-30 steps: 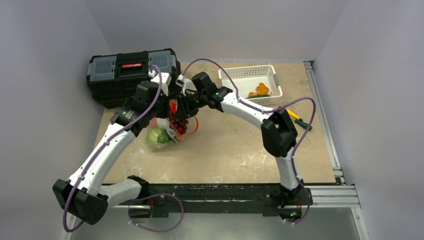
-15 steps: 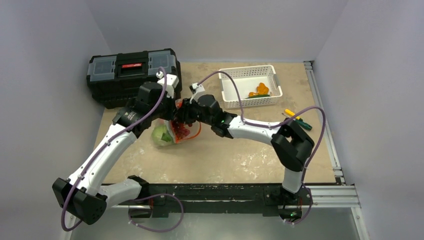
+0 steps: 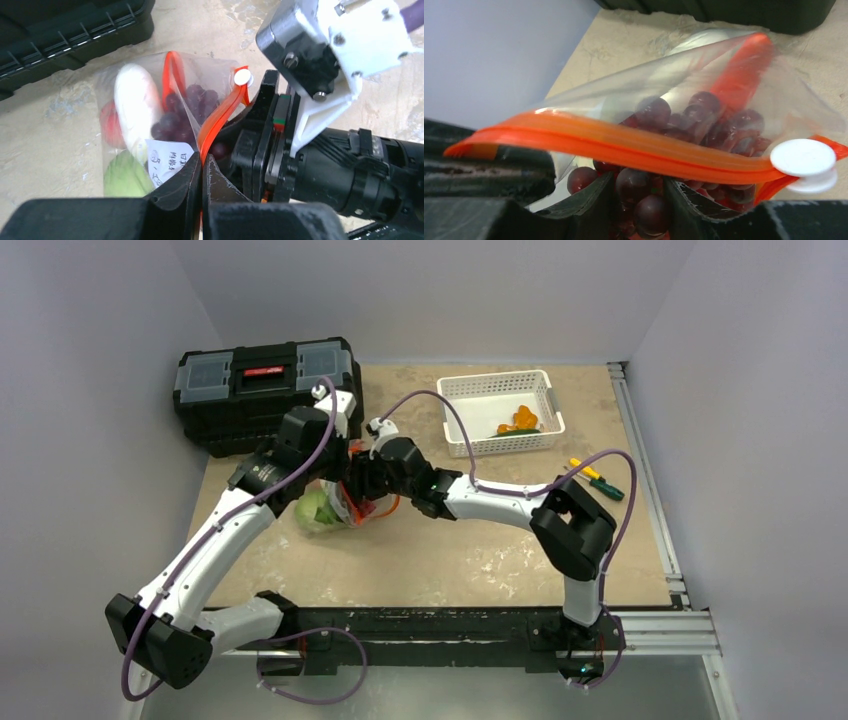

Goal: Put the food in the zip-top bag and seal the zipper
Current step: Place the fake fruit in the zipper food storage bag.

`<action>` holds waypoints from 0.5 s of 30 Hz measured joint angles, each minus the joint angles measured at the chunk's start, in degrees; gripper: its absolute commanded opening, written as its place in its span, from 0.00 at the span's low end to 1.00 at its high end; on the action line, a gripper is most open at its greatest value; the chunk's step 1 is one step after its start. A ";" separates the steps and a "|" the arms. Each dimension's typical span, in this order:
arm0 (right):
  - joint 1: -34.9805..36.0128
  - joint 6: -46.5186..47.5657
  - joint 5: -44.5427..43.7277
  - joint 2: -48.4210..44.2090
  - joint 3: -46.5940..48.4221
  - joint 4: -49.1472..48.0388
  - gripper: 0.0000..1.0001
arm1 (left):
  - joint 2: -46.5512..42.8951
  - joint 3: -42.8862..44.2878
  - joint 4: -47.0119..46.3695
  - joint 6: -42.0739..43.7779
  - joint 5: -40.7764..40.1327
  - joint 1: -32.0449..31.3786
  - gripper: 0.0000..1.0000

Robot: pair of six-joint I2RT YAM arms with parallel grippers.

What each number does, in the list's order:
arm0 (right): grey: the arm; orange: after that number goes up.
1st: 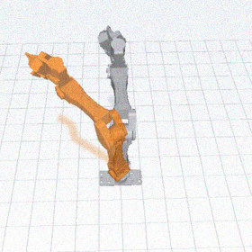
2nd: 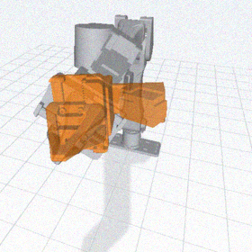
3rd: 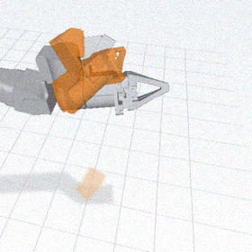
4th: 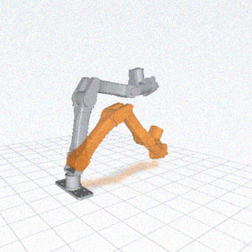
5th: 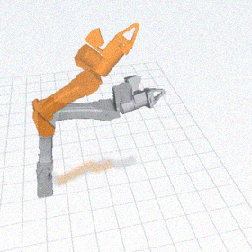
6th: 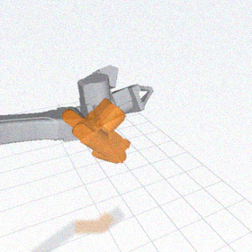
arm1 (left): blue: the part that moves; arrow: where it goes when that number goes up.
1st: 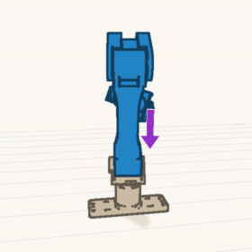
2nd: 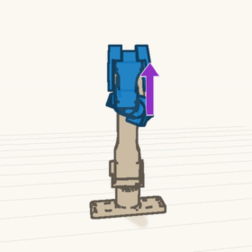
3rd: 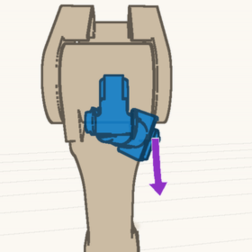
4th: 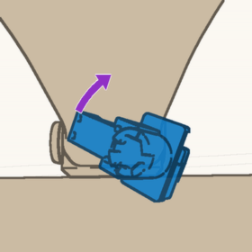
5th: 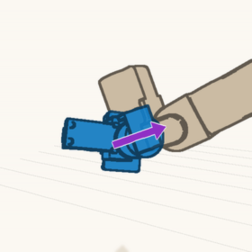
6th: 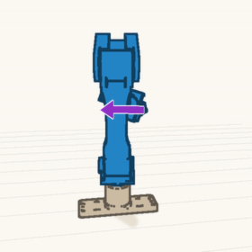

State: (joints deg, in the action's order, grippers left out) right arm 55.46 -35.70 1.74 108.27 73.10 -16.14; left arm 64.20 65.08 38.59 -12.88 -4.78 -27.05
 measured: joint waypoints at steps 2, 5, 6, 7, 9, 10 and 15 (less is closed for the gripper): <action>0.11 0.87 0.90 0.00 1.38 3.23 0.49 | -0.02 0.00 0.07 -0.04 -1.51 -0.04 0.00; 0.13 2.45 1.68 -0.28 3.02 8.17 0.57 | -0.04 0.00 0.09 -0.11 -3.52 -0.04 0.00; 0.13 2.82 1.86 -0.57 3.21 9.46 0.59 | -0.04 0.00 0.11 -0.13 -4.26 -0.04 0.00; 0.11 3.30 1.95 -0.90 3.39 10.88 0.61 | -0.07 0.00 0.13 -0.17 -4.76 -0.04 0.00; 0.11 4.33 2.25 -1.88 3.67 13.99 0.64 | -0.17 0.00 0.15 -0.31 -6.01 -0.04 0.00; 0.11 4.90 2.23 -2.49 3.72 15.54 0.65 | -0.28 0.00 0.13 -0.50 -6.51 -0.04 0.00; 0.09 7.30 1.97 -6.40 3.72 21.05 0.70 | -1.27 0.00 0.15 -1.11 -8.24 -0.04 0.00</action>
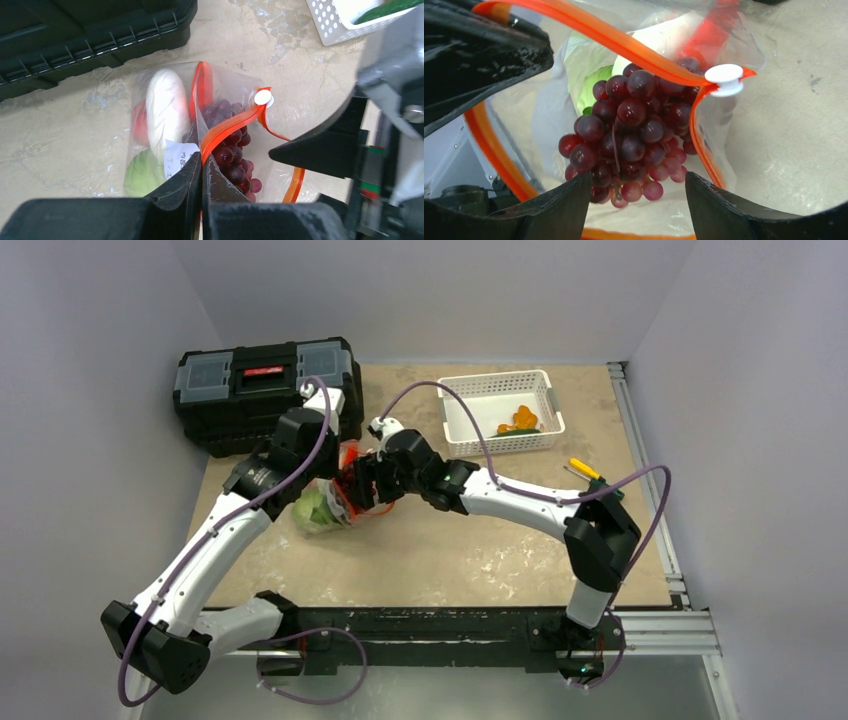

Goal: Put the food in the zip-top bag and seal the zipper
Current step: Place the fake fruit in the zipper food storage bag, then adjust the zipper food storage bag at the center of the board.

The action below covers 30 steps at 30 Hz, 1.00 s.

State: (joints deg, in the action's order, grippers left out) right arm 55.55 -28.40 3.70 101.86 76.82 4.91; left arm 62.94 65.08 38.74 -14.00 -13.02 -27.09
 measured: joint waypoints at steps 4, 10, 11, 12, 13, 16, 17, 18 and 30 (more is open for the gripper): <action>0.00 1.09 -1.03 -2.69 0.00 2.40 0.74 | -0.57 -0.07 0.00 -0.17 -0.98 0.00 0.00; -0.96 1.46 -1.68 -5.09 -0.02 4.11 0.67 | -0.61 -0.09 -0.02 -0.17 -1.68 0.00 0.00; -1.49 1.25 -1.68 -5.53 -0.22 4.22 0.65 | -0.61 -0.09 0.00 -0.17 -1.79 0.00 0.00; -2.14 0.92 -1.68 -6.05 -0.74 4.09 0.64 | -0.61 -0.09 -0.02 -0.17 -1.84 0.00 0.00; -2.99 0.37 -1.66 -6.84 -1.73 3.69 0.63 | -0.61 -0.09 -0.02 -0.17 -1.86 0.00 0.00; -5.25 -0.63 -1.84 -8.70 -4.72 2.82 0.63 | -0.61 -0.09 -0.02 -0.17 -2.01 0.00 0.00; -5.86 -0.87 -2.25 -9.01 -5.60 2.80 0.63 | -0.61 -0.09 -0.02 -0.17 -2.03 0.00 0.00; -6.34 -1.03 -2.69 -9.07 -6.27 2.80 0.63 | -0.61 -0.09 -0.02 -0.17 -2.05 0.00 0.00; -5.75 -3.61 1.84 -4.04 -10.91 -2.14 0.13 | -0.59 -0.09 -0.02 -0.15 -2.05 0.00 0.00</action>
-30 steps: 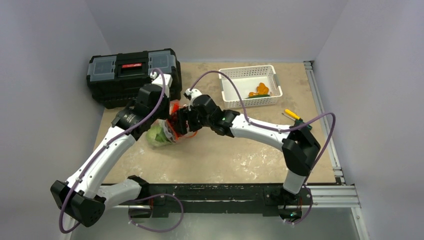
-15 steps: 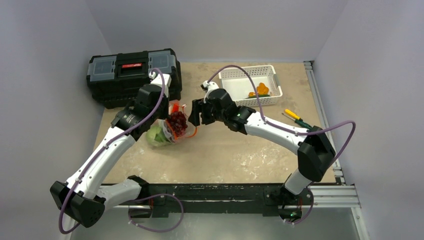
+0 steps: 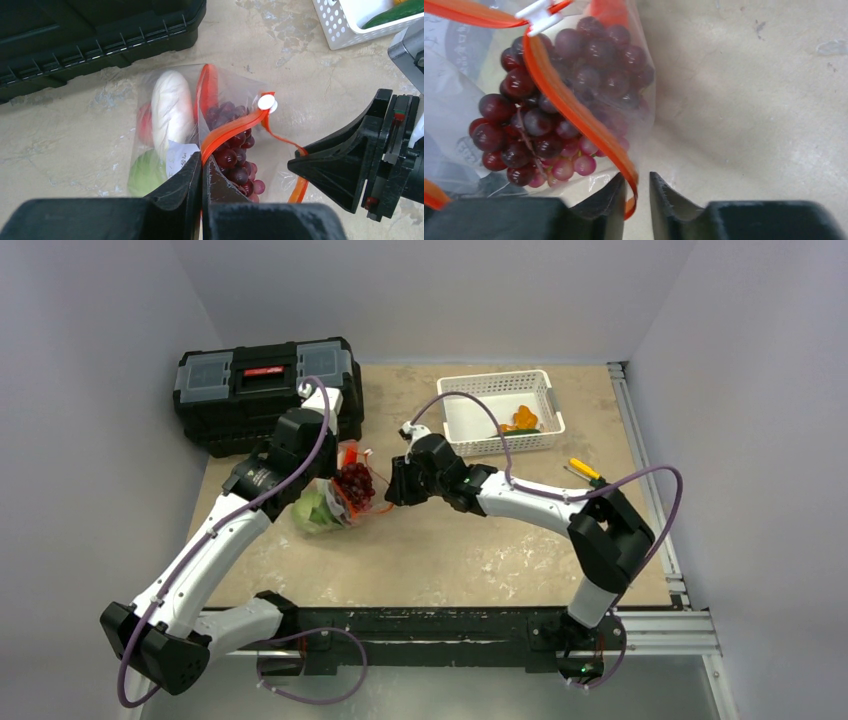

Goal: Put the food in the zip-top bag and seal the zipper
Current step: Adjust the zipper food storage bag at the center of the board.

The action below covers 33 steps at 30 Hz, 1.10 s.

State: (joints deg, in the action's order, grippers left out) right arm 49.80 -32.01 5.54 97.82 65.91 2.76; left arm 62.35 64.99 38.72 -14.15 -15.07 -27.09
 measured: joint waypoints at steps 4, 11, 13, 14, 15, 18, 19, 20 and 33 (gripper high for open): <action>0.02 -0.48 1.79 -0.31 0.11 -1.97 0.00 | 0.04 -0.07 -0.02 0.24 0.31 -0.11 0.00; 0.09 -2.73 7.19 -6.97 0.63 -2.43 0.00 | 4.92 8.09 8.04 -0.59 10.43 -0.09 0.00; 0.37 -4.11 8.04 -10.97 0.61 -2.45 0.00 | 5.38 10.99 10.21 -1.68 15.50 -0.07 0.00; 0.55 -4.87 8.33 -13.38 0.50 -2.62 0.00 | 5.05 12.31 11.15 -2.60 18.75 -0.11 0.00; 0.70 -5.81 8.55 -15.96 0.04 -3.32 0.00 | 4.50 13.11 11.56 -3.41 21.29 -0.26 0.00; 1.14 -9.11 9.05 -23.26 -3.96 -7.63 0.00 | 2.34 13.55 11.54 -6.47 26.97 -1.38 0.00; 1.31 -10.43 9.07 -25.53 -6.34 -9.81 0.00 | 1.81 13.35 11.41 -7.63 28.63 -1.97 0.00; 1.44 -11.74 9.07 -27.39 -8.98 -12.11 0.00 | 1.44 12.85 11.02 -8.55 30.10 -2.47 0.00; 2.43 -19.15 5.11 -29.77 -26.49 -24.30 0.00 | 8.48 6.36 7.87 -14.91 36.33 -5.95 0.00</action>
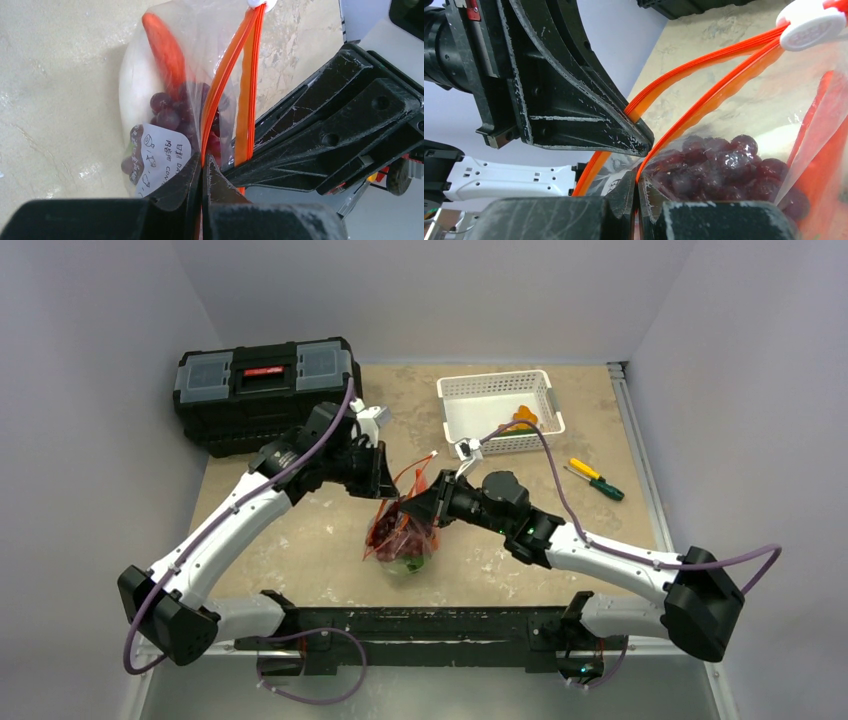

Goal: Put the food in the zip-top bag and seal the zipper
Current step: Adjust the zipper food storage bag at the center of the board.

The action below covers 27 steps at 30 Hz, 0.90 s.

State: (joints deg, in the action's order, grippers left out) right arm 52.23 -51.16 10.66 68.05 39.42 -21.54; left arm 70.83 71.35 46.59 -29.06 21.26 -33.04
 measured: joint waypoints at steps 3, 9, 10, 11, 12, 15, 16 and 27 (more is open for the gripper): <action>0.04 -1.46 -0.66 0.07 -0.61 -2.12 0.00 | -0.24 -0.02 -0.20 0.02 0.09 -0.04 0.01; 0.17 -4.72 -1.29 0.37 -0.92 -4.28 0.00 | -3.76 -2.75 -1.18 -0.04 0.00 -0.11 0.30; 0.17 -5.44 -1.33 0.50 -0.92 -4.57 0.00 | -4.66 -3.39 -1.53 -0.02 -0.37 -0.13 0.35; 0.22 -6.23 -1.42 0.59 -0.92 -4.85 0.00 | -5.53 -4.13 -1.95 0.00 -0.94 -0.11 0.39; 0.28 -6.99 -1.66 0.59 -0.92 -5.07 0.00 | -6.32 -4.85 -2.43 0.02 -1.46 -0.11 0.43; 0.33 -8.55 -2.14 0.70 -0.90 -5.09 0.00 | -8.39 -7.10 -4.35 0.11 -3.78 -0.39 0.54; 0.33 -9.05 -2.21 0.98 -0.87 -5.07 0.00 | -9.14 -8.09 -5.14 0.13 -5.05 -0.57 0.58; 0.26 -13.00 -3.45 2.86 0.31 -0.39 0.00 | -10.36 -10.05 -4.59 4.63 -23.12 -9.55 0.71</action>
State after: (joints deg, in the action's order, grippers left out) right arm 52.49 -64.16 7.20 70.91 39.72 -21.93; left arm 60.47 61.30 42.00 -24.43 -1.87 -42.59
